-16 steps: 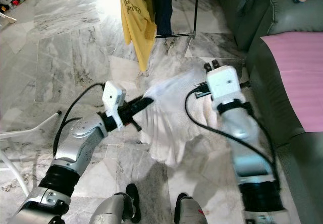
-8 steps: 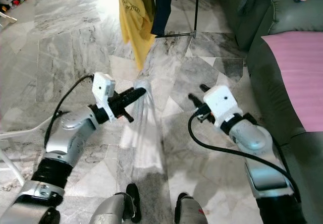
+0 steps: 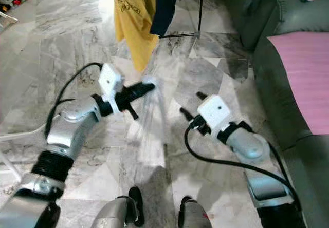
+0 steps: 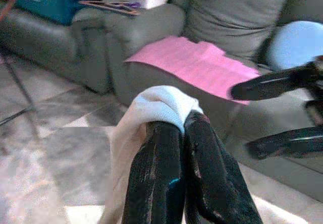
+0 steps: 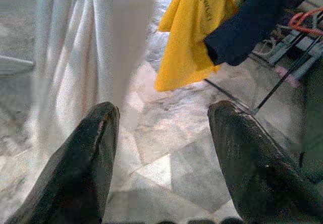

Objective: Hang hanger

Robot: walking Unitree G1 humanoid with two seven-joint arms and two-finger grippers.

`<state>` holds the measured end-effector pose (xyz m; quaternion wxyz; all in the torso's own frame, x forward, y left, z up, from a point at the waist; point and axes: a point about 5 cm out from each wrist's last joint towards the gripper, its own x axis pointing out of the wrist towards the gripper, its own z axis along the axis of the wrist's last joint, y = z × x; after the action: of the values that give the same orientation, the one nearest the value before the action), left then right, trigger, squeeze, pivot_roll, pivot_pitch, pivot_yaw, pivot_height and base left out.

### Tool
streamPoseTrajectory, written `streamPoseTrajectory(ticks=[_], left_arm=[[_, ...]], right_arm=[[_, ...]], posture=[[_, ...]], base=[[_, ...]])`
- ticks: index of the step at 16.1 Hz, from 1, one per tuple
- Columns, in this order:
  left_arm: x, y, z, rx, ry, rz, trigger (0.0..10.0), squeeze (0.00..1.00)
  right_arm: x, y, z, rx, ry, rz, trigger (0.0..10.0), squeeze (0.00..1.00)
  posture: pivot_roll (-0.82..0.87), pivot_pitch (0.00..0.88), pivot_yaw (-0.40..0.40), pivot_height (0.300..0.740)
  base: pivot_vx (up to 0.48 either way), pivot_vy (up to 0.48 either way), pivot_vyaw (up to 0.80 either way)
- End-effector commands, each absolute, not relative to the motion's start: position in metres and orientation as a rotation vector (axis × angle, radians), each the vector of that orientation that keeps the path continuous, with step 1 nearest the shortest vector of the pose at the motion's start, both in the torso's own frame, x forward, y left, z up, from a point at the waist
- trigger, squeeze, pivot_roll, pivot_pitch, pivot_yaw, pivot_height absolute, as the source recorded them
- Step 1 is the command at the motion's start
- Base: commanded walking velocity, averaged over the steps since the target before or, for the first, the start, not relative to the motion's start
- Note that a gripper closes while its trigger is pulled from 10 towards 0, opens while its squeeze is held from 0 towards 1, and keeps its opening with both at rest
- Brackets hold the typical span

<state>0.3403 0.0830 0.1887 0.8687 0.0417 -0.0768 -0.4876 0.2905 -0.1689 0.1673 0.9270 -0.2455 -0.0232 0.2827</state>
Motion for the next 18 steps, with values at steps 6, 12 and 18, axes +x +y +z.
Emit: streamPoseTrajectory(ticks=[6, 12, 18], left_arm=[[0.318, 0.063, 0.201, 0.036, -0.249, -1.144, 0.0, 0.00], [0.306, 0.052, 0.220, -0.035, -0.303, -1.199, 0.0, 0.00], [0.302, 0.056, 0.197, -0.048, -0.222, -1.177, 0.0, 0.00]], right_arm=[[0.291, -0.160, 0.151, -0.376, 0.016, 0.636, 10.0, 1.00], [0.306, -0.143, 0.120, -0.297, 0.119, 0.567, 10.0, 0.00], [0.306, -0.136, 0.113, -0.198, 0.102, 0.580, 0.0, 0.00]], posture=[[-0.17, 0.255, 0.082, 0.740], [-0.17, 0.256, 0.074, 0.740], [-0.17, 0.255, 0.063, 0.740]], base=[[0.000, 0.000, 0.00], [0.000, 0.000, 0.00], [0.000, 0.000, 0.00]])
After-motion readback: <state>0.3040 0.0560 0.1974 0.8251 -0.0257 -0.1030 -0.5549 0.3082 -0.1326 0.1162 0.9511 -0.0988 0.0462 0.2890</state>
